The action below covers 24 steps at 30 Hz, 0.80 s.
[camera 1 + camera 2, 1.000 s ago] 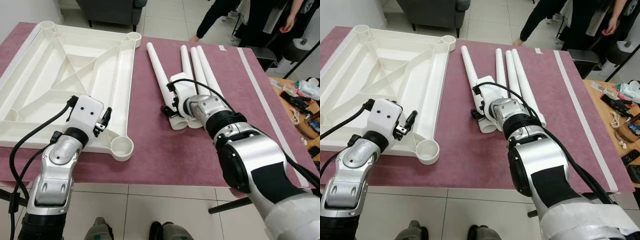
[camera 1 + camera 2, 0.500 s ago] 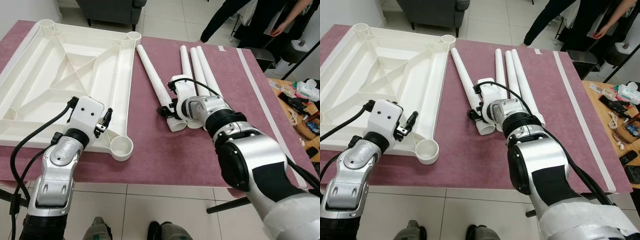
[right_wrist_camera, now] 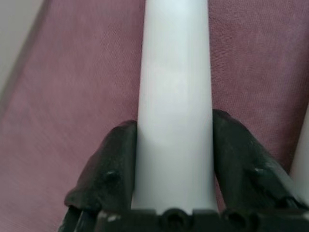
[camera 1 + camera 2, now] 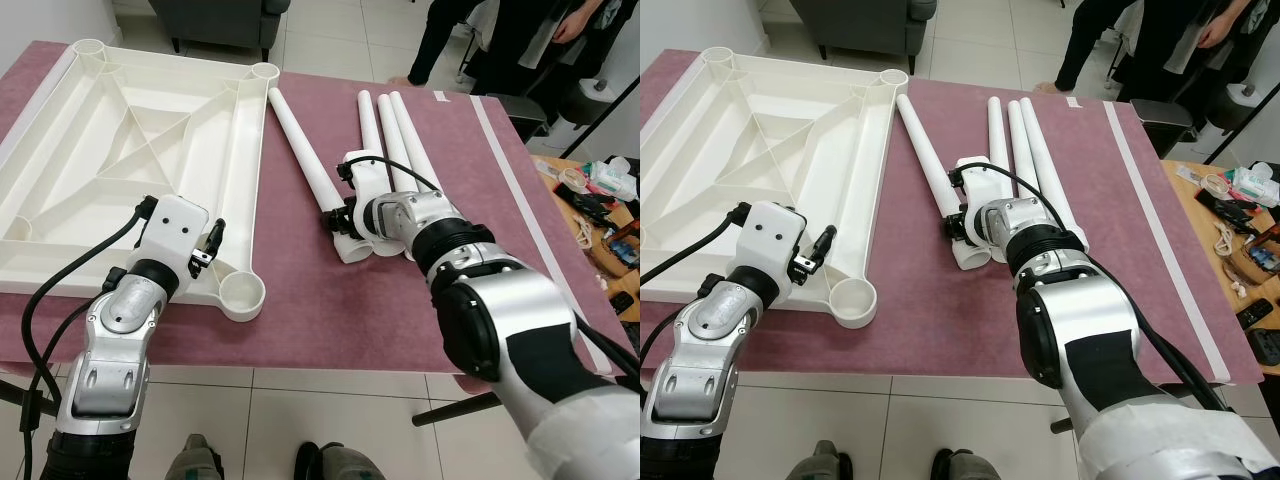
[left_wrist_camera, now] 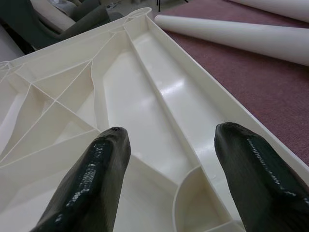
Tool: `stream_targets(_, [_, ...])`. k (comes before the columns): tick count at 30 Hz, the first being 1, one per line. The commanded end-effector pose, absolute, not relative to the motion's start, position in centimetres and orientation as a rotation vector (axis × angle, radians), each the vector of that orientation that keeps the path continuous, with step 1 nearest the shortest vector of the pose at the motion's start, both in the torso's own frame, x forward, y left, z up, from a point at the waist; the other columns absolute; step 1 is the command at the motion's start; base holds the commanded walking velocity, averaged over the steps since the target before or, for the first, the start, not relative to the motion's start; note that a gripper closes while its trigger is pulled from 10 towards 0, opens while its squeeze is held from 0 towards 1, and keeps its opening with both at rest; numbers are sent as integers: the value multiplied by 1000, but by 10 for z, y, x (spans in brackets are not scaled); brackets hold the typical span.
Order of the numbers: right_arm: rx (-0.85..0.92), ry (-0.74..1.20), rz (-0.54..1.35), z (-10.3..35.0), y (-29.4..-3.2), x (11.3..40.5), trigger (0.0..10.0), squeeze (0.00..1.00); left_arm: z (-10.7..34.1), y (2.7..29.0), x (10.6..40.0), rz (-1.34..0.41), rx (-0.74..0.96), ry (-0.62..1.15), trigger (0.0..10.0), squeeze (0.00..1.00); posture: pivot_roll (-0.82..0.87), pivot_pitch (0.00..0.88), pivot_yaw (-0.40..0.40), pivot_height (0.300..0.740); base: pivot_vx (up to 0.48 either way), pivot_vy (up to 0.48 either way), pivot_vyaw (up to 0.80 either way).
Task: Building children table
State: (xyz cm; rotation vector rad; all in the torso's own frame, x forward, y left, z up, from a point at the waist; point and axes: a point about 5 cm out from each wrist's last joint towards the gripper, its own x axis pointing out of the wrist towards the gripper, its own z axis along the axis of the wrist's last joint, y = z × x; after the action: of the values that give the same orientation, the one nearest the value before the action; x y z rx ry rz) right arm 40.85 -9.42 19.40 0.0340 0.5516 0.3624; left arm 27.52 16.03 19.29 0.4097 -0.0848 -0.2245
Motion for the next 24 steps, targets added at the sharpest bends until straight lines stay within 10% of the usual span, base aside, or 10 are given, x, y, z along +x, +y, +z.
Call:
stream_targets(1, [198, 495, 350, 219, -92, 414, 10000, 0, 195, 161, 274, -165, 395, -101, 10000, 0, 84, 153, -101, 740, 0, 0, 0])
stream_targets(13, [404, 471, 416, 253, -82, 412, 10000, 0, 200, 156, 282, -200, 376, -117, 10000, 0, 66, 146, -71, 740, 0, 0, 0])
stream_targets(24, [430, -178, 423, 263, -108, 370, 10000, 0, 229, 148, 292, -300, 106, -174, 10000, 0, 99, 107, -55, 740, 0, 0, 0])
